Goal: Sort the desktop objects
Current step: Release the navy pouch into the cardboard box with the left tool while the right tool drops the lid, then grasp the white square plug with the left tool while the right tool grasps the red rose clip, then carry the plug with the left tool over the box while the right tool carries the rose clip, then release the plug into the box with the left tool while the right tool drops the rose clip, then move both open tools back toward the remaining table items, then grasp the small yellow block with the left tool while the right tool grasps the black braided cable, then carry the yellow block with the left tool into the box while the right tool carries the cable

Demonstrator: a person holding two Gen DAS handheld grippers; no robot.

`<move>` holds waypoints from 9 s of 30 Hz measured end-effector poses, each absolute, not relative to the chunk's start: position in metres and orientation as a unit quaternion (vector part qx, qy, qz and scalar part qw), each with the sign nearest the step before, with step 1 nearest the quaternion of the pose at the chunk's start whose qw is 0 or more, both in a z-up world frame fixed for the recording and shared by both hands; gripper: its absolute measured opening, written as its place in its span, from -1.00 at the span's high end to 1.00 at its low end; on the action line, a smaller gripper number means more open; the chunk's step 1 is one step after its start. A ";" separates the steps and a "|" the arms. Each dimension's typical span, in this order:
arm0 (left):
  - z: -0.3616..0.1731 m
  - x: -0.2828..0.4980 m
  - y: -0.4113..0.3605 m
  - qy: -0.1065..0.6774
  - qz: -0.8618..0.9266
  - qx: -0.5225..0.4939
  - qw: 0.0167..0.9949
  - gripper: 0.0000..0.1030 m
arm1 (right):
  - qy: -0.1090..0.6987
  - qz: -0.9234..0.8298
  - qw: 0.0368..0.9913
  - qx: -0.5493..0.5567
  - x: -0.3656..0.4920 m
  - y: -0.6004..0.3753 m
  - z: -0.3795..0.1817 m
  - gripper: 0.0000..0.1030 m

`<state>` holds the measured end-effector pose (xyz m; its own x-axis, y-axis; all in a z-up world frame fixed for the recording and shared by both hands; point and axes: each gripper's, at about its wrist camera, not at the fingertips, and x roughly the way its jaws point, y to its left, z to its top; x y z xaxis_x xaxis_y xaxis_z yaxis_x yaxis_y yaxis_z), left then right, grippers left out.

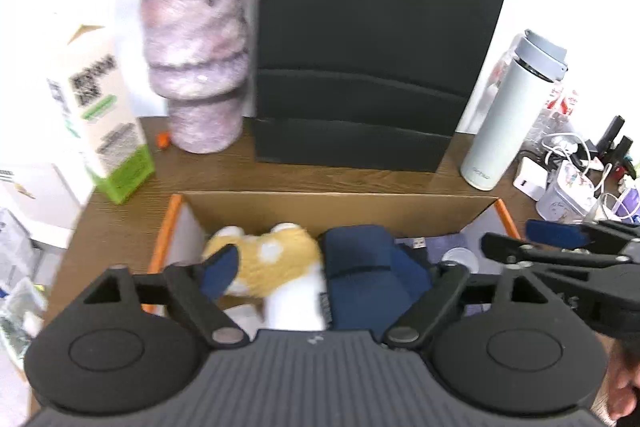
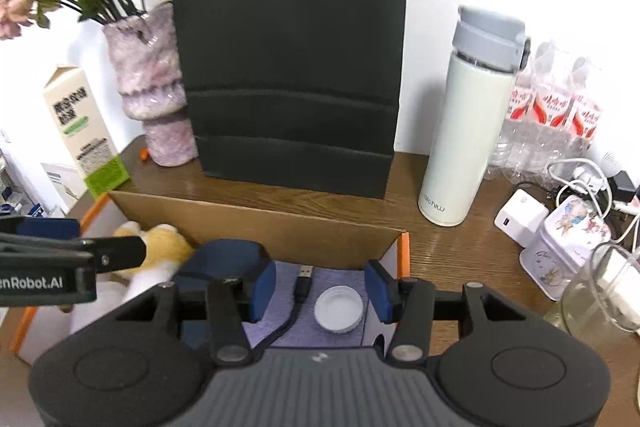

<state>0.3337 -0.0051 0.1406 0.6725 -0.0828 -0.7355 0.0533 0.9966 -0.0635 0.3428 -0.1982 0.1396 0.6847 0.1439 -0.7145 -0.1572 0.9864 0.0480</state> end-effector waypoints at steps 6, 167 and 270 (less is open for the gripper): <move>0.171 0.301 0.001 0.382 -0.039 0.018 0.923 -0.95 | 0.371 0.079 0.925 -0.012 0.317 -0.189 0.175 -0.17; 0.080 0.089 0.029 0.333 -0.059 -0.018 0.941 -1.00 | 0.329 0.137 0.934 -0.039 0.114 -0.202 0.090 -0.70; 0.144 0.145 0.037 0.249 -0.122 -0.040 0.960 0.76 | 0.170 0.074 0.983 -0.001 0.118 -0.228 0.174 0.72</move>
